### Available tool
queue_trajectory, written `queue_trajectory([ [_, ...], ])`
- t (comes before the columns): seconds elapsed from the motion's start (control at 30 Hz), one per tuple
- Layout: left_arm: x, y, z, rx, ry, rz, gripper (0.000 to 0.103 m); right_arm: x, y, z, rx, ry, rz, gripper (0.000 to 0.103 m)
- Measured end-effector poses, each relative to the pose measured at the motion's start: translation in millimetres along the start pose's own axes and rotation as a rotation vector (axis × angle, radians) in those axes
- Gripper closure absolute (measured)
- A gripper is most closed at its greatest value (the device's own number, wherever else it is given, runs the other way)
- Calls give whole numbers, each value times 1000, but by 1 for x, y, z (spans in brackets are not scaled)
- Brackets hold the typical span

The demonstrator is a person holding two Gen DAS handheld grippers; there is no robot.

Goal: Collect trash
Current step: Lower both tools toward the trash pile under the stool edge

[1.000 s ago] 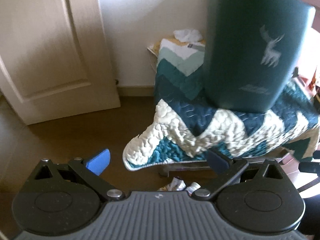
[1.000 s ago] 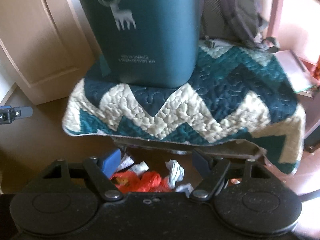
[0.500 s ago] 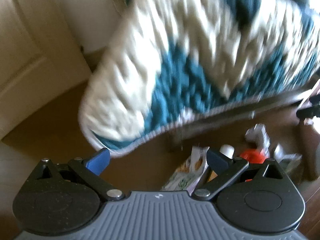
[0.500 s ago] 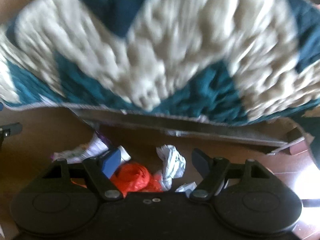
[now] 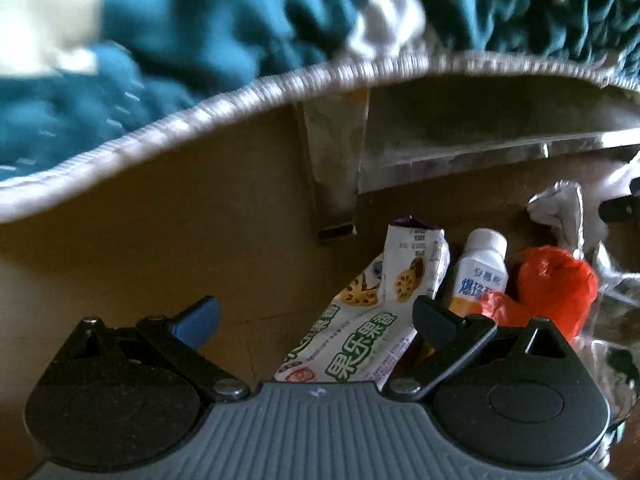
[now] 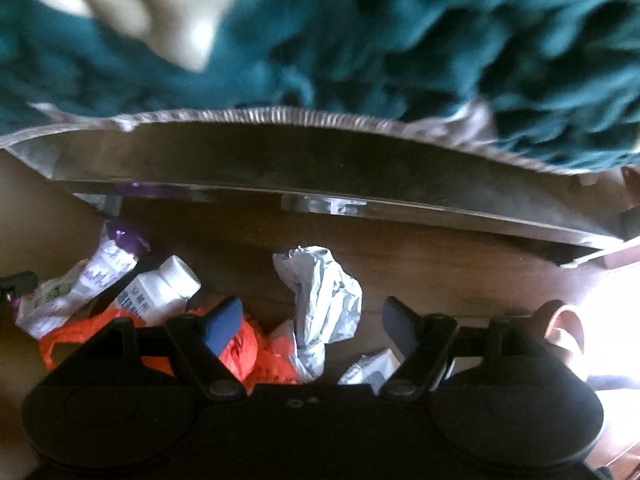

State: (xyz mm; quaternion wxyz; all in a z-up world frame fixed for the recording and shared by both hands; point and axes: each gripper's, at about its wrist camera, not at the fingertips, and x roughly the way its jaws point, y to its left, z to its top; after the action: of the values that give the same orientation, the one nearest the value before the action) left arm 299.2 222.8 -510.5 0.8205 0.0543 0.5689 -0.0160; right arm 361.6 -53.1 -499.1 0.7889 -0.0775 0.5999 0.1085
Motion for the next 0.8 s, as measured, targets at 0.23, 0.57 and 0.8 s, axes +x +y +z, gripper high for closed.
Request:
queue_trajectory([
  [0.23,16,-19,-13,118,14,-55,1,29,2,4,49,6,-33,28],
  [0.57,54,-29,-12,96,94,-37,37,54,-5,7,77,13,-94,29],
  [0.8,65,-33,-16,92,113,-33,58,64,-4,11,100,3,-88,30],
])
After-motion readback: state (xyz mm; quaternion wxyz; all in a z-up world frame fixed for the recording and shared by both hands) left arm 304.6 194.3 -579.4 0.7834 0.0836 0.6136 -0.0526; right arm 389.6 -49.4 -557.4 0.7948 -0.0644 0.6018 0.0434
